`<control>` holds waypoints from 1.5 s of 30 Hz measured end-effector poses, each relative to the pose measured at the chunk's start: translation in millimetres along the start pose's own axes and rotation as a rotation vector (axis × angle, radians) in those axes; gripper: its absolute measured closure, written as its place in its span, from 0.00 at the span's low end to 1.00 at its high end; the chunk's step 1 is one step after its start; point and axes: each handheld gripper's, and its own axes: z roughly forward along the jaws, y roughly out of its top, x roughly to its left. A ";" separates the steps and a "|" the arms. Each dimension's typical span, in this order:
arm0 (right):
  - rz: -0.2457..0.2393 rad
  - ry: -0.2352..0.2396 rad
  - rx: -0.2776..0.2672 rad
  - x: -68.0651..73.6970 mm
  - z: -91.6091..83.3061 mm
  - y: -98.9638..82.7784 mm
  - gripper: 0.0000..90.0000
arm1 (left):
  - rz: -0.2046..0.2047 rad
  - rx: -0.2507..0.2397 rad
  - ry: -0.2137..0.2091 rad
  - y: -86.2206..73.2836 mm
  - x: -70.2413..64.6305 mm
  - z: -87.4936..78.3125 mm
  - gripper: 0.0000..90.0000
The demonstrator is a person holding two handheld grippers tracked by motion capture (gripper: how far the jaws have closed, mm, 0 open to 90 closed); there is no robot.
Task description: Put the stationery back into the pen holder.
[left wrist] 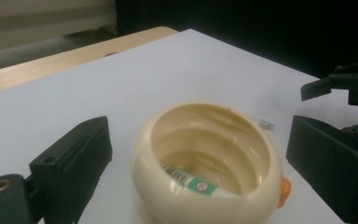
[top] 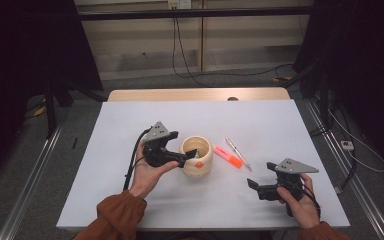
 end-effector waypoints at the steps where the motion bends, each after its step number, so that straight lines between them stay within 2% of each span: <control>1: -0.001 0.002 0.001 0.0 0.2 0.0 0.07 | 0.002 -0.004 0.010 -1.4 0.8 -3.3 0.07; 5: -0.007 0.005 0.003 0.3 1.2 -0.1 0.07 | -0.015 -0.025 0.011 -8.6 4.5 -14.1 0.06; 10: -0.006 0.003 0.004 0.0 1.2 0.3 0.07 | -0.015 -0.017 0.033 -15.9 7.4 -27.9 0.05; 19: -0.007 -0.005 0.005 0.0 2.3 0.8 0.07 | 0.006 0.027 0.062 -36.3 5.4 -51.9 0.05; 26: -0.012 -0.001 -0.006 -0.5 2.0 2.3 0.07 | 0.019 0.025 0.082 -45.8 1.1 -69.2 0.05; 30: -0.014 0.000 -0.004 -0.4 2.9 2.7 0.07 | 0.014 0.030 0.092 -52.9 0.0 -77.5 0.05; 31: -0.016 0.003 -0.004 -0.3 3.0 3.0 0.08 | 0.006 0.017 0.092 -55.7 -1.2 -79.7 0.05; 32: -0.021 0.008 -0.002 -0.3 2.9 3.5 0.08 | 0.012 0.013 0.092 -58.7 -3.0 -81.5 0.05; 34: -0.030 0.014 -0.002 -0.1 3.0 4.4 0.08 | 0.025 0.034 0.088 -63.3 -7.9 -83.6 0.05; 36: -0.029 0.014 0.000 0.5 3.7 5.4 0.08 | 0.018 0.038 0.075 -67.9 -10.7 -86.9 0.05; 39: -0.042 0.019 0.010 1.4 4.3 6.3 0.09 | 0.042 0.050 0.097 -74.1 -12.4 -91.5 0.05; 41: -0.051 0.014 0.012 1.8 4.8 6.9 0.10 | 0.019 0.046 0.101 -78.6 -11.2 -94.2 0.05; 43: -0.050 0.014 0.017 1.3 5.0 7.8 0.11 | 0.016 0.042 0.118 -84.0 -9.1 -95.3 0.05; 45: -0.051 0.012 0.021 0.2 5.6 8.8 0.14 | 0.011 0.052 0.107 -87.5 -8.3 -95.2 0.05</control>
